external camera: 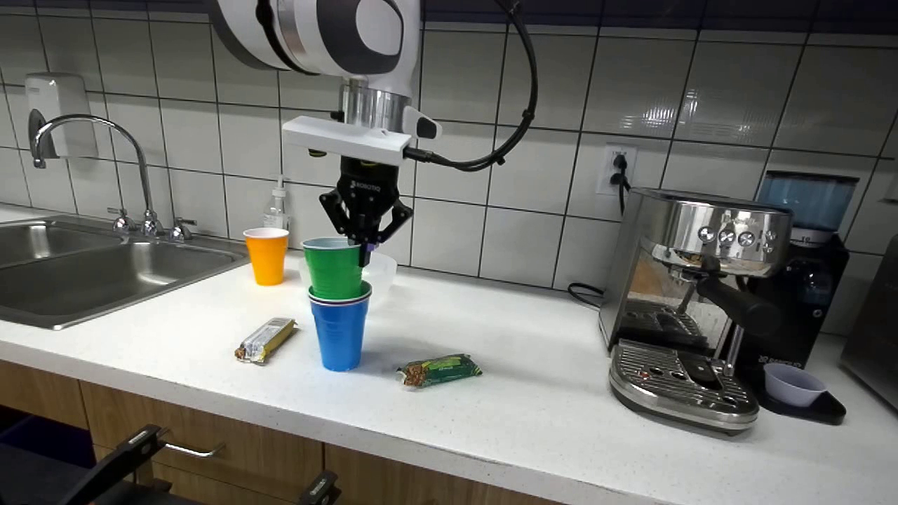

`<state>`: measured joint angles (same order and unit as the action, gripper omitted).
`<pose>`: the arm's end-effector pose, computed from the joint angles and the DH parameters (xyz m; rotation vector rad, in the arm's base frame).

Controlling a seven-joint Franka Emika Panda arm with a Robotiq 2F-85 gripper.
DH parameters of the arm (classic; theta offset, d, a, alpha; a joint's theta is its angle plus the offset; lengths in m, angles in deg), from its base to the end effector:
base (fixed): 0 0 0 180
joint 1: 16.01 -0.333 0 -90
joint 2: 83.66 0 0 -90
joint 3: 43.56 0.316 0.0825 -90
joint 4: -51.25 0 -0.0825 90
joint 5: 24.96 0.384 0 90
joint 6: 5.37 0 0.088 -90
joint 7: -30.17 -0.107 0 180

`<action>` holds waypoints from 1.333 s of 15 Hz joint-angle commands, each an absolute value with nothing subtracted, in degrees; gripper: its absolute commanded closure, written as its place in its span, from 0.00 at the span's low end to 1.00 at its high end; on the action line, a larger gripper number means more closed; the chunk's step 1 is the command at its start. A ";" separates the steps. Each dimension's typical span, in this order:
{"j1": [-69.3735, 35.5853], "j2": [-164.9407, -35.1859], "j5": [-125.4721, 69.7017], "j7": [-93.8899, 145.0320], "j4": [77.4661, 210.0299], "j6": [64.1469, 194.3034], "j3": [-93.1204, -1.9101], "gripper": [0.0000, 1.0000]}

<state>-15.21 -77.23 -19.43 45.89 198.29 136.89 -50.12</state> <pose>0.4414 -0.0568 0.3071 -3.0731 -0.1090 -0.0639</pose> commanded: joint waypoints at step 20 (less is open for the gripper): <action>-14.80 -79.49 -16.43 47.23 199.78 141.93 -49.36 0.50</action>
<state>-15.32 -79.61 -17.69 45.91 199.73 141.23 -49.99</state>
